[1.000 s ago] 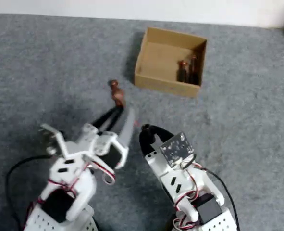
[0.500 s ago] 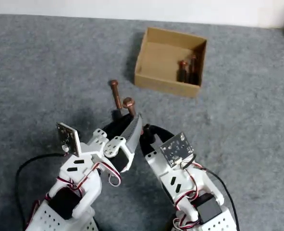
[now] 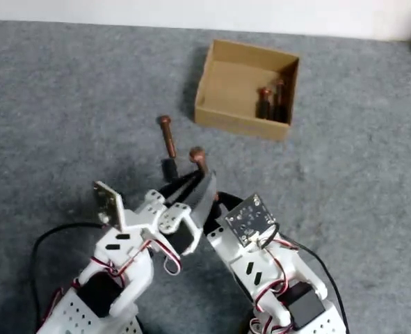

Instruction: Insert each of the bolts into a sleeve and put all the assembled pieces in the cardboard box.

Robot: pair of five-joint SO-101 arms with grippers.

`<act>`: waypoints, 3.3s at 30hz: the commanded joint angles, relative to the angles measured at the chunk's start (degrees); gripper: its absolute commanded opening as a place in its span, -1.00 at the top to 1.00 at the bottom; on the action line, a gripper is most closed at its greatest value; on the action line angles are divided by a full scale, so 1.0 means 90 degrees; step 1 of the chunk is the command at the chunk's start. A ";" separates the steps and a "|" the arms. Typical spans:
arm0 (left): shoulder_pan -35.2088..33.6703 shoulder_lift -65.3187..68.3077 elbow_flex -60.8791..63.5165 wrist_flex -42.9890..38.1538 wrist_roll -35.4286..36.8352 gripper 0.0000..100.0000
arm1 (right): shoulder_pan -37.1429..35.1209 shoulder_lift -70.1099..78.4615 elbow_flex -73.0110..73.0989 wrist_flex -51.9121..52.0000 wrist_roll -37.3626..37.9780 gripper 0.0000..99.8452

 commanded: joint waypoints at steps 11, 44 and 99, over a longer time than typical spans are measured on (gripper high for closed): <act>-0.0484 -0.0005 -0.0327 -0.0156 0.0020 0.99 | -0.0063 -0.0073 -0.0571 0.0024 0.0264 0.99; 0.0161 -0.0005 -0.0288 -0.0127 -0.0010 0.99 | 0.0230 -0.0073 -0.0571 -0.0015 0.0303 0.99; -0.1470 0.0063 -0.2183 0.3516 -0.1963 1.00 | 0.0933 -0.0073 0.0132 -0.0474 0.0303 0.99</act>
